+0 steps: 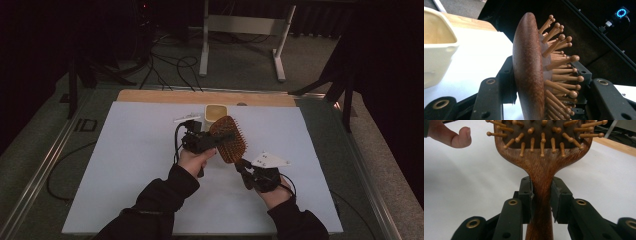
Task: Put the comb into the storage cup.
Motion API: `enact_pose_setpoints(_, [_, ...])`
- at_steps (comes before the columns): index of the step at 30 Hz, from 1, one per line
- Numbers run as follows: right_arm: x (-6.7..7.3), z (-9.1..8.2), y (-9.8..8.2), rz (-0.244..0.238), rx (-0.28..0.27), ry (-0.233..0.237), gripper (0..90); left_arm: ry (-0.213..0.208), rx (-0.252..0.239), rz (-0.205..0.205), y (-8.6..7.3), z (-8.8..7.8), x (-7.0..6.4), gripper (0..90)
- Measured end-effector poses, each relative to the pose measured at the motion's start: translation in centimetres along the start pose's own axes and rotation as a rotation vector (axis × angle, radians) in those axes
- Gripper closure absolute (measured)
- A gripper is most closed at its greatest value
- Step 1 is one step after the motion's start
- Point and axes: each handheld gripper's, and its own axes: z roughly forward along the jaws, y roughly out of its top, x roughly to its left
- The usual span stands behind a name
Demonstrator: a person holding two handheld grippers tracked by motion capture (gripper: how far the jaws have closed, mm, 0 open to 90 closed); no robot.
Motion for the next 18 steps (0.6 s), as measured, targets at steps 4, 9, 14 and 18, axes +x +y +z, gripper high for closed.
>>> enact_pose_setpoints(4, [-0.1, 0.0, 0.0, 0.008, -0.006, 0.002, 72.5, 0.004, 0.003, 0.02, 0.2, 0.0, -0.4, 52.4])
enact_pose_setpoints(9, [-0.2, -0.2, 0.0, 0.013, -0.032, 0.012, 70.9, 0.003, 0.007, 0.064, 0.7, 0.0, -1.2, 53.2])
enact_pose_setpoints(14, [-0.3, -0.3, 0.0, 0.028, -0.033, 0.028, 59.3, -0.002, -0.005, 0.08, 1.2, -0.2, -1.5, 53.6])
enact_pose_setpoints(18, [-0.5, 0.0, -0.1, 0.059, -0.031, 0.06, 46.6, -0.001, -0.012, 0.105, 1.8, -0.5, -1.9, 53.8])
